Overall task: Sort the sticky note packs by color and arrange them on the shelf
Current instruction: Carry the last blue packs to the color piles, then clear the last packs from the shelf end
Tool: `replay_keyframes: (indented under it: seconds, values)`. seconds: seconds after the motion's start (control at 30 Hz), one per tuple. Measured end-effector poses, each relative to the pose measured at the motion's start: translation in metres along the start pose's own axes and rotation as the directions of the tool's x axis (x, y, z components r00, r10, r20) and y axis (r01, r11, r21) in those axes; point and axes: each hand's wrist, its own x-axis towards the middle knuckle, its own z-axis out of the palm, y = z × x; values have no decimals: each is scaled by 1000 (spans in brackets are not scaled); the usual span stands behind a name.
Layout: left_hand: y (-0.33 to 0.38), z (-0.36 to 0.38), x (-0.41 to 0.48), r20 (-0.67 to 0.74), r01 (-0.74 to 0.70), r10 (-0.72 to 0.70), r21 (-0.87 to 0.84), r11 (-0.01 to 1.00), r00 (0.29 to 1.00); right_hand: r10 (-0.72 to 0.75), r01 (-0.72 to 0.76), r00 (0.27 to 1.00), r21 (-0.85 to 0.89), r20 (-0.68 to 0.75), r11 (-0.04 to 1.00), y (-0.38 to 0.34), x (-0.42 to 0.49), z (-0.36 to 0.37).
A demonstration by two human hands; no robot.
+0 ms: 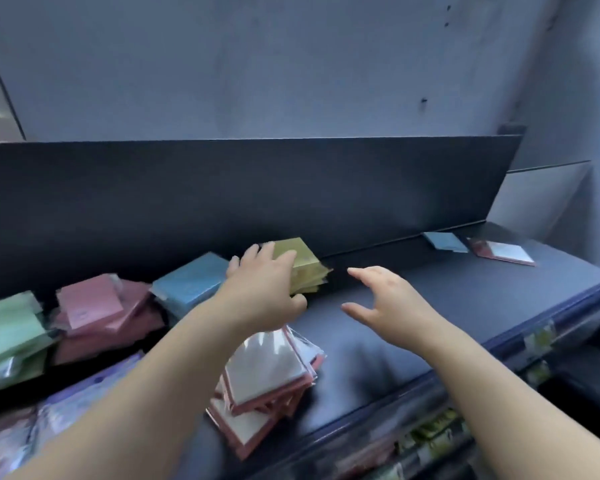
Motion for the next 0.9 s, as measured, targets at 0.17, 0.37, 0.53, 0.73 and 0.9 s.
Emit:
replay_keyframes:
  seconds: [0.17,0.37,0.53,0.73,0.9]
  values:
    - [78,11,11,83,-155,151,36,987,985,43,-45,998,-41,-44,998,63,-25,-26]
    - [190,38,38,181,-215,209,12,977,961,90,-91,995,-58,-30,994,160,-60,-70]
    - [269,71,64,245,-217,215,-19,976,945,124,-125,992,-52,-22,991,237,-83,-98]
    - [309,106,105,342,-147,148,-28,989,928,130,-130,991,-32,-17,991,295,-89,-115]
    - [321,116,155,351,-96,98,-22,995,931,132,-132,991,-25,-18,991,328,-69,-121]
